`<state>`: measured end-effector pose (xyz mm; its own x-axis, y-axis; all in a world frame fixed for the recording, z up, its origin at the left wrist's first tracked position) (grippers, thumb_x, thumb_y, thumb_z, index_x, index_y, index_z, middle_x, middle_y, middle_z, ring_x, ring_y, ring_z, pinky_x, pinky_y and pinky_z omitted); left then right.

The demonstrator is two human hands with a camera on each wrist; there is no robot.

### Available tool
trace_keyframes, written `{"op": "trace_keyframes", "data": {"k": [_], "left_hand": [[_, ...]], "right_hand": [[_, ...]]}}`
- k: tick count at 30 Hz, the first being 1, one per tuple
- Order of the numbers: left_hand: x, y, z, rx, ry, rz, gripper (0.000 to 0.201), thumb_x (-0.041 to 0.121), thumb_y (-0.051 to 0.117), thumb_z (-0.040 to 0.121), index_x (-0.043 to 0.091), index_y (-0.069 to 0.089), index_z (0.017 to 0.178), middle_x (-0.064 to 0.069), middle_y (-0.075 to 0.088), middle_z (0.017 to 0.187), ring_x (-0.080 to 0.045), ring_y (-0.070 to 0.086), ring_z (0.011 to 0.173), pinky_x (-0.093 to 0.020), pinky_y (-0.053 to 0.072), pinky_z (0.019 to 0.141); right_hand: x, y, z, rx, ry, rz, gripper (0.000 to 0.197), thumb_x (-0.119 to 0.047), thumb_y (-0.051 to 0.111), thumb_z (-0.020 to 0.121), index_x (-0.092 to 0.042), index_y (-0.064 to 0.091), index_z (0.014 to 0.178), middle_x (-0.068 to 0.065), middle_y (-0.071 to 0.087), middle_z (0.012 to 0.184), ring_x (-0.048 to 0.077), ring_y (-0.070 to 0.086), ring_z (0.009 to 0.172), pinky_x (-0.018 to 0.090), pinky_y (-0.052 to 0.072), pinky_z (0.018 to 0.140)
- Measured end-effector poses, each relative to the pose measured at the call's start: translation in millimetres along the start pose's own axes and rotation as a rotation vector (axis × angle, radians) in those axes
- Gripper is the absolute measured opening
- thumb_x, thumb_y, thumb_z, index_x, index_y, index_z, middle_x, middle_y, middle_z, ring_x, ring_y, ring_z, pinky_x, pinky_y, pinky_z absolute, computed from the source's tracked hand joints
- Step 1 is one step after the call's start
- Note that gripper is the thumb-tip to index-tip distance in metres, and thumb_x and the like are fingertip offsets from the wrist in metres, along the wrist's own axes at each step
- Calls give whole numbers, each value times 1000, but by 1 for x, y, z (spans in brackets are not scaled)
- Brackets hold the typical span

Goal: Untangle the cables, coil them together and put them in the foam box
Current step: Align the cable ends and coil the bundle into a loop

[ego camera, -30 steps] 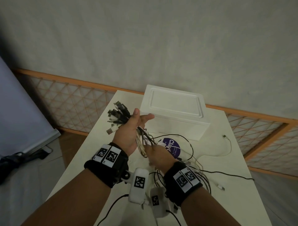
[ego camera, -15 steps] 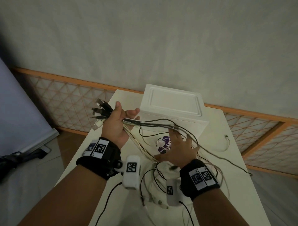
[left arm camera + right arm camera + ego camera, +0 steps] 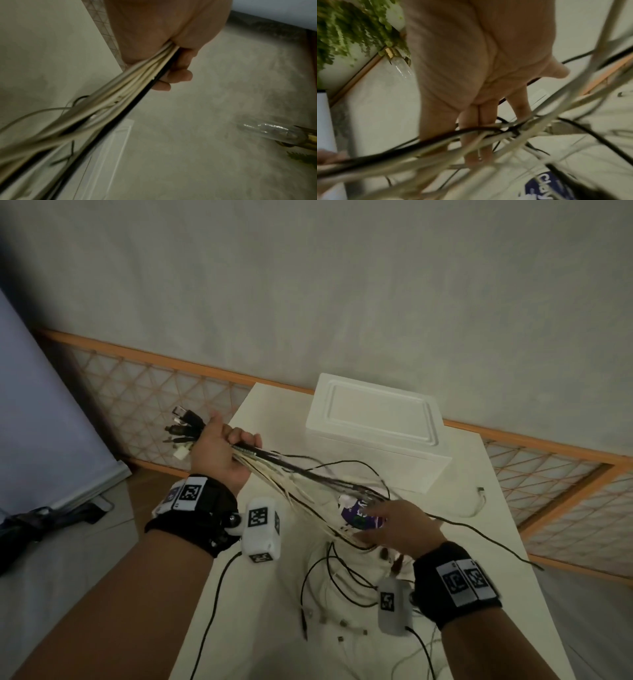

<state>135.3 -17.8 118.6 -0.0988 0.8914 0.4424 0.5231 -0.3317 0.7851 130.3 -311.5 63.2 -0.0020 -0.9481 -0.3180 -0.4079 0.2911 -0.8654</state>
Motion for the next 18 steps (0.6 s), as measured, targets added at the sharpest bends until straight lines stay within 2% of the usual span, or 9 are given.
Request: {"op": "trace_keyframes", "data": {"k": [1, 2, 5, 8, 11, 13, 14, 16, 18], "left_hand": [[4, 0, 0, 13, 10, -5, 51, 47, 51, 95, 20, 37, 53, 6, 34, 48, -11, 41, 42, -24, 46, 62], [7, 0, 1, 20, 14, -4, 52, 48, 52, 94, 20, 37, 53, 6, 33, 48, -11, 39, 41, -23, 44, 59], [8, -2, 2, 5, 7, 5, 54, 48, 52, 94, 20, 36, 51, 6, 31, 48, -11, 36, 40, -23, 42, 55], [4, -9, 3, 10, -10, 9, 55, 47, 53, 94, 20, 34, 50, 5, 30, 48, -12, 36, 41, -25, 42, 57], [6, -17, 7, 25, 6, 20, 54, 48, 50, 95, 19, 34, 53, 4, 33, 47, -14, 41, 44, -29, 47, 65], [5, -21, 5, -1, 9, 38, 52, 48, 47, 96, 17, 34, 56, 2, 39, 48, -16, 49, 51, -31, 49, 73], [2, -22, 4, -21, 2, 51, 52, 48, 46, 97, 17, 34, 57, 1, 45, 49, -17, 55, 58, -33, 50, 77], [-6, -24, -3, -98, -24, 141, 53, 48, 41, 99, 17, 37, 56, -2, 64, 61, -20, 65, 82, -38, 47, 86], [-17, -25, -10, -225, -51, 278, 60, 47, 35, 100, 19, 37, 48, -5, 75, 89, -20, 62, 106, -41, 41, 92]], "right_hand": [[2, -1, 0, 9, 14, 7, 79, -102, 42, 34, -47, 65, 86, -21, 62, 91, 14, 59, 101, 62, 36, 99], [1, -1, -1, 21, 32, -27, 72, -100, 41, 43, -43, 67, 79, -18, 63, 87, 11, 58, 99, 65, 30, 102], [-11, -3, -14, 170, 79, -191, 58, -80, 51, 70, -50, 55, 119, -19, 57, 124, 12, 39, 130, 71, 2, 106], [-19, -3, -21, 168, 36, -192, 104, -81, 60, 59, -51, 8, 144, -22, 21, 153, 30, -13, 145, 80, -1, 97], [-23, -6, -16, 168, 49, -293, 135, -86, 61, 45, -43, -22, 142, -20, -6, 157, 44, -29, 136, 83, 3, 91], [-19, -7, -11, 103, 59, -277, 137, -83, 68, 40, -46, -16, 143, -23, -1, 155, 44, -11, 142, 81, 10, 94], [-17, -10, -8, 25, 51, -246, 130, -78, 72, 41, -47, -2, 143, -23, 8, 154, 38, 9, 143, 75, 19, 100], [-26, -17, -8, -103, -25, -283, 92, -69, 72, 55, -39, 37, 135, -13, 45, 141, 23, 45, 127, 50, 40, 100], [-51, -25, -17, 32, -158, -338, 49, -59, 63, 75, -25, 63, 110, -6, 61, 112, 19, 57, 111, 36, 47, 90]]}}
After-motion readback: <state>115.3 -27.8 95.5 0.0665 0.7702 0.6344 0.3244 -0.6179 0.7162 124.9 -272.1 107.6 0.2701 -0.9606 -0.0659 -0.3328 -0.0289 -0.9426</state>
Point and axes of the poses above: each hand's wrist, its own z-axis towards the middle knuckle, its own y-axis out of the palm, x = y × z, the point moved 1 cm from there along z, towards the middle knuckle
